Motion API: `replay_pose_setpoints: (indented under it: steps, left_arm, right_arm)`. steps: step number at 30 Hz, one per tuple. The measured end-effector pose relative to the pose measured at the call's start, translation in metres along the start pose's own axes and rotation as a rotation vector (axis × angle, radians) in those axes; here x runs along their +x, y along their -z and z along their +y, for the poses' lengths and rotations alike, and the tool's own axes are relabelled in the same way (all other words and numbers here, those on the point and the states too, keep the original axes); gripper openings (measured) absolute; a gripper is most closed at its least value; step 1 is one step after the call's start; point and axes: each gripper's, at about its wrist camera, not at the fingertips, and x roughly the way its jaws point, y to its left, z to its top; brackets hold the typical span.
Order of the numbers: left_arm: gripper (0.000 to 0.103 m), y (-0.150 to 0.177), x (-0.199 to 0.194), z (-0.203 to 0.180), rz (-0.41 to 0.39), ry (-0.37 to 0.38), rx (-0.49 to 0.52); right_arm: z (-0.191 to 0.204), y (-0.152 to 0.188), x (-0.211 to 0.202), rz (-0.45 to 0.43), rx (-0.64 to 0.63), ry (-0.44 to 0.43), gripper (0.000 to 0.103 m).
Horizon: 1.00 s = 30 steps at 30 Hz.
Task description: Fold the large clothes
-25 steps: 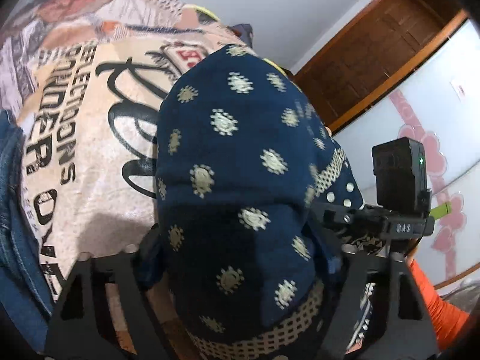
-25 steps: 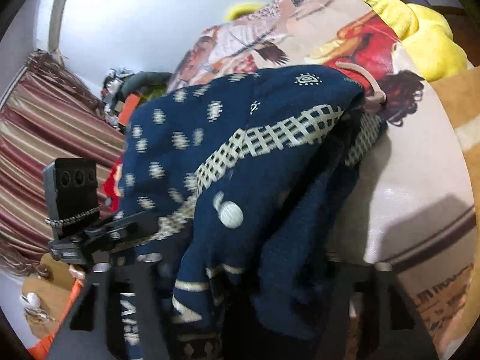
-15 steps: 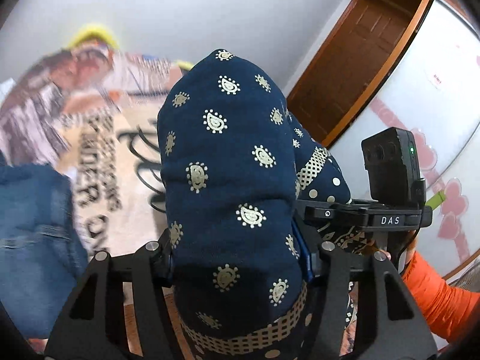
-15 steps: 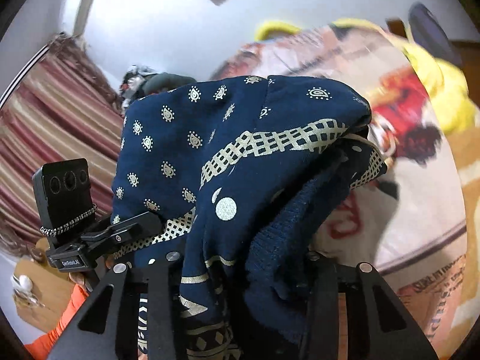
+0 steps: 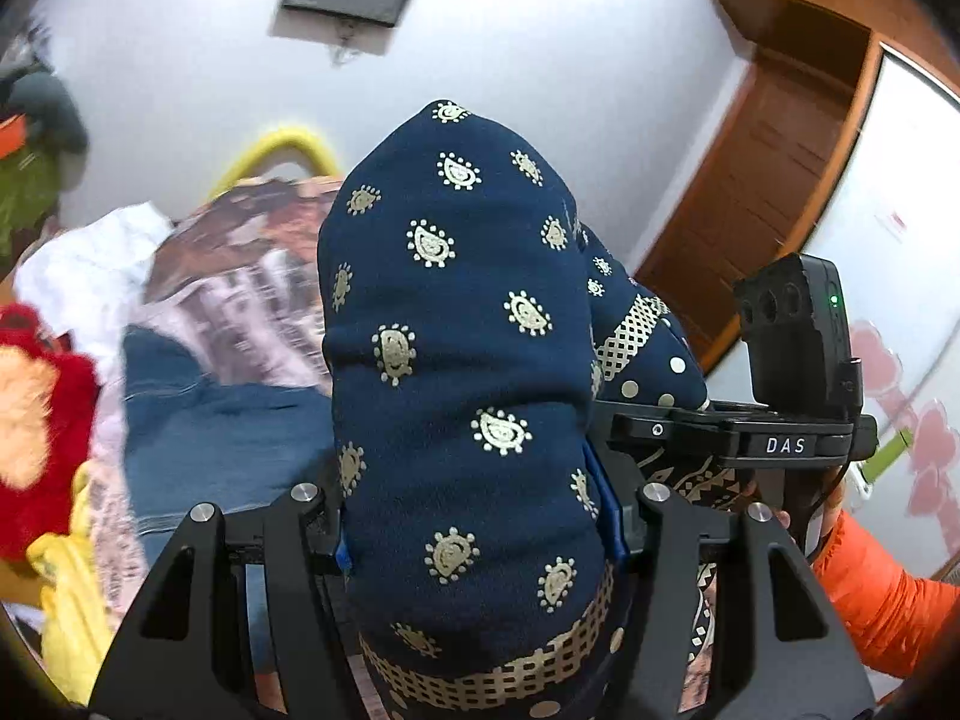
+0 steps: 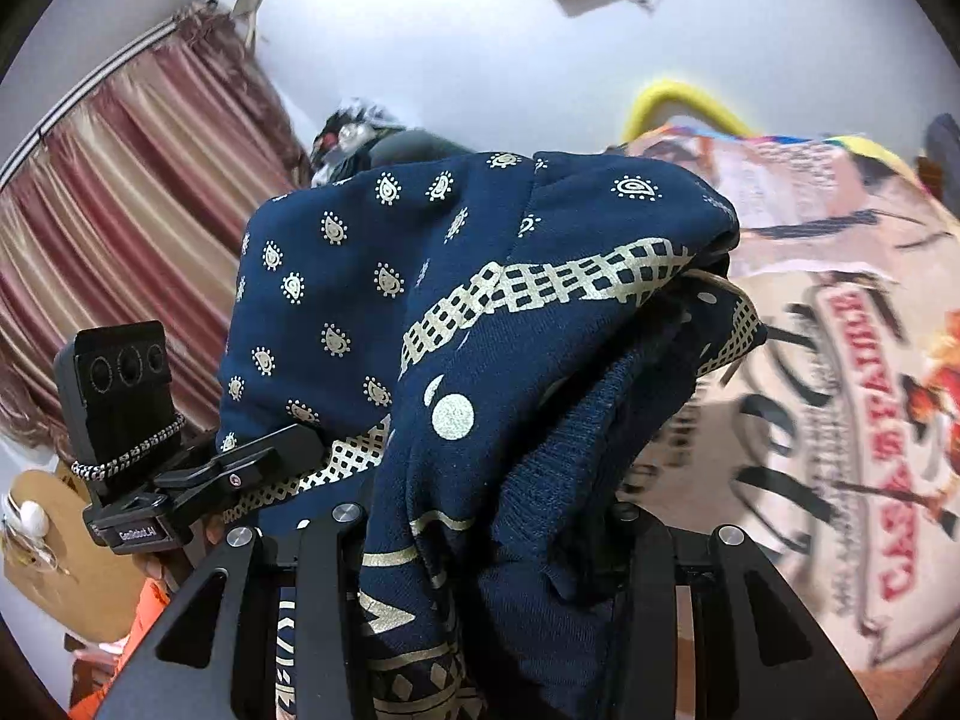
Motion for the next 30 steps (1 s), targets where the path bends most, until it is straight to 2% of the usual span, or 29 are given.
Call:
replay_pose_setpoints:
  steps: [7,13,16,18,20,22,26,27,28,29,30]
  left_arm:
    - [0.059,0.025,0.011,0.094,0.045,-0.047,-0.143]
    - [0.06,0.058,0.043,0.169,0.13,-0.08,-0.27]
    - [0.068,0.064,0.054,0.194,0.106,-0.058,-0.306]
    - [0.07,0.066,0.052,0.193,0.097,-0.059,-0.283]
    - [0.071,0.063,0.049,0.182,0.111,-0.092,-0.24]
    - [0.073,0.06,0.043,0.169,0.117,-0.127,-0.212]
    - [0.088,0.066,0.025,0.148,0.112,-0.197,-0.147]
    - [0.091,0.071,0.017,0.143,0.104,-0.206,-0.128]
    - [0.099,0.076,0.012,0.139,0.098,-0.209,-0.114]
    - [0.103,0.081,0.007,0.135,0.094,-0.219,-0.101]
    - [0.103,0.087,0.004,0.132,0.094,-0.241,-0.091]
  right_arm:
    - [0.014,-0.004,0.11,0.122,-0.001,-0.001,0.038]
    - [-0.011,0.003,0.202,0.24,0.043,0.028,0.039]
    - [-0.032,0.006,0.228,0.263,0.071,0.039,0.046]
    - [-0.037,0.006,0.228,0.252,0.066,0.033,0.055]
    - [-0.042,0.009,0.216,0.245,0.031,0.083,0.072]
    - [-0.035,0.009,0.204,0.235,-0.038,0.134,0.074]
    - [-0.01,0.019,0.172,0.202,-0.181,0.246,0.075]
    - [-0.007,0.023,0.167,0.202,-0.192,0.249,0.076]
    - [-0.004,0.028,0.162,0.206,-0.198,0.248,0.078]
    - [-0.001,0.034,0.159,0.214,-0.201,0.246,0.084]
    - [0.001,0.041,0.157,0.225,-0.206,0.249,0.087]
